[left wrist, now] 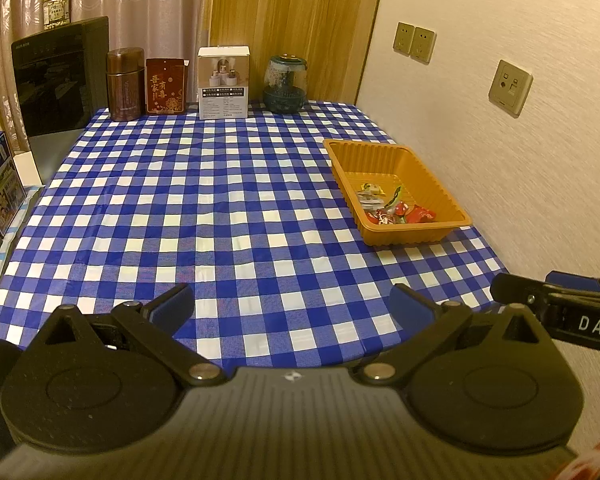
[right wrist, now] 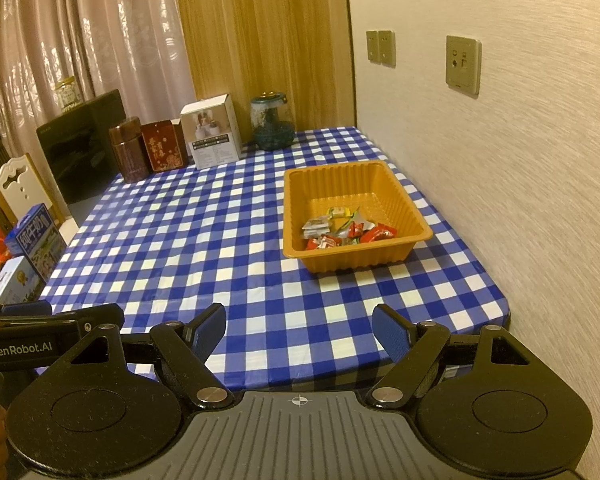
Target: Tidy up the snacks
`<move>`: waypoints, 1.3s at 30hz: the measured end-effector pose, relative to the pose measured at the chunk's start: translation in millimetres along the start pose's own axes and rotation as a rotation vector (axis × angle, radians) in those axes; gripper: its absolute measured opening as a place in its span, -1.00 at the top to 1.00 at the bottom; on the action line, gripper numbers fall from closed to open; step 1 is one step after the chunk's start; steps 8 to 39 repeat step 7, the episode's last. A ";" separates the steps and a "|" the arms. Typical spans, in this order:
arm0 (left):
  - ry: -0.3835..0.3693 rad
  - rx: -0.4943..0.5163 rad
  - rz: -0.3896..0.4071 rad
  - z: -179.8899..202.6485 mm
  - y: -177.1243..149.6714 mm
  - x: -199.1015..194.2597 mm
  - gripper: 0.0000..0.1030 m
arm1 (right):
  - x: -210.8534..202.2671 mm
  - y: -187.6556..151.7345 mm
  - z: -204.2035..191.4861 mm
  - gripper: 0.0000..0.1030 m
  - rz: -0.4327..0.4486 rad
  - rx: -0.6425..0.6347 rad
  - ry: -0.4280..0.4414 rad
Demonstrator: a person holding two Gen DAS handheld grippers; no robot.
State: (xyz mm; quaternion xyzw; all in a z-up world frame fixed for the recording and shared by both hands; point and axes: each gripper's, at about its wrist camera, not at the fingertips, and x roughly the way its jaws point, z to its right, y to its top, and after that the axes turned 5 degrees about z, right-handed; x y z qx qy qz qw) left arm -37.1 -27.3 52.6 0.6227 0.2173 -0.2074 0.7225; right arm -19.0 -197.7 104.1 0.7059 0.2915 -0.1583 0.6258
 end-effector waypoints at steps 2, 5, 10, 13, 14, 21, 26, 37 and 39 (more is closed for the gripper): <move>-0.001 -0.001 0.002 -0.2 -0.5 0.5 -1.00 | -0.1 -0.8 0.3 -0.55 -0.001 0.001 0.001; 0.007 -0.002 0.017 -1.2 -0.2 0.0 -1.00 | 0.0 -0.3 -0.1 -0.55 0.001 0.001 0.000; 0.007 -0.002 0.022 -2.1 0.0 0.5 -1.00 | 0.0 0.0 -0.2 -0.55 0.000 0.001 0.000; 0.007 -0.002 0.022 -2.1 0.0 0.5 -1.00 | 0.0 0.0 -0.2 -0.55 0.000 0.001 0.000; 0.007 -0.002 0.022 -2.1 0.0 0.5 -1.00 | 0.0 0.0 -0.2 -0.55 0.000 0.001 0.000; 0.007 -0.002 0.022 -2.1 0.0 0.5 -1.00 | 0.0 0.0 -0.2 -0.55 0.000 0.001 0.000; 0.007 -0.002 0.022 -2.1 0.0 0.5 -1.00 | 0.0 0.0 -0.2 -0.55 0.000 0.001 0.000; 0.007 -0.002 0.022 -2.1 0.0 0.5 -1.00 | 0.0 0.0 -0.2 -0.55 0.000 0.001 0.000; 0.007 -0.002 0.022 -2.1 0.0 0.5 -1.00 | 0.0 0.0 -0.2 -0.55 0.000 0.001 0.000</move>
